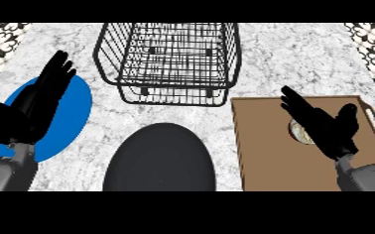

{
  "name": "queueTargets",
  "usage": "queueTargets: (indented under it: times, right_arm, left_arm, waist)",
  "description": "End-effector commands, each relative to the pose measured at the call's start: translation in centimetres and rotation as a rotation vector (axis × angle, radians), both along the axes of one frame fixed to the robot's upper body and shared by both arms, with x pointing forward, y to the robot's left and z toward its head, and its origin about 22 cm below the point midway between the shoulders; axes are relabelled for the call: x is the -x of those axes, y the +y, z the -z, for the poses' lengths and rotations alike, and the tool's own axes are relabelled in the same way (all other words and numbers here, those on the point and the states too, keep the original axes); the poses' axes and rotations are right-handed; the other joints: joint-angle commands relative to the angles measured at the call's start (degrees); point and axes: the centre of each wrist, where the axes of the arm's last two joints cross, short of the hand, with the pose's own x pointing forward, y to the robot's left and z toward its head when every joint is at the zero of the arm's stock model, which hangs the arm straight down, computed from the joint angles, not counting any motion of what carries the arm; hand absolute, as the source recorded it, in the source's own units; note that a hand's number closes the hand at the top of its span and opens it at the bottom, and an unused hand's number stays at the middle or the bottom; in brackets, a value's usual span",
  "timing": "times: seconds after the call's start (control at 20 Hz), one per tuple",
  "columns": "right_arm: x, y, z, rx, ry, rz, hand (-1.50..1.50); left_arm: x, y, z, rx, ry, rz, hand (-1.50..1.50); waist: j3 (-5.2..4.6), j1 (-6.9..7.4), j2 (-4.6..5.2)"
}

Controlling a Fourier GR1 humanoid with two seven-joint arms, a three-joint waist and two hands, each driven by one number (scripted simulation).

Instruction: Pick the cupcake from the tray and place it in the tiered basket

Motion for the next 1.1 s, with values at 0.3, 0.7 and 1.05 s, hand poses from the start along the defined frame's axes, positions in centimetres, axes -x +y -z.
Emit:
queueTargets:
  times: [0.3,0.7,1.05]
  right_arm:
    - [-3.6,-11.8,-12.1,0.393,-0.527,0.350,1.50]
    - [-1.7,-16.6,-4.7,-0.161,-0.646,0.488,-1.50]
    - [-0.9,-18.4,-11.0,0.251,-0.331,0.134,-1.50]
  left_arm:
    - [4.5,-0.4,9.0,-0.036,0.249,-0.157,0.00]
    - [6.7,-5.2,12.0,-0.044,0.259,-0.167,0.00]
    - [6.5,-5.7,13.7,-0.047,0.265,-0.160,0.00]
  waist:
    - [0.86,-2.54,-1.18]
    - [1.48,-1.11,-1.84]
    - [1.22,-1.56,-1.98]
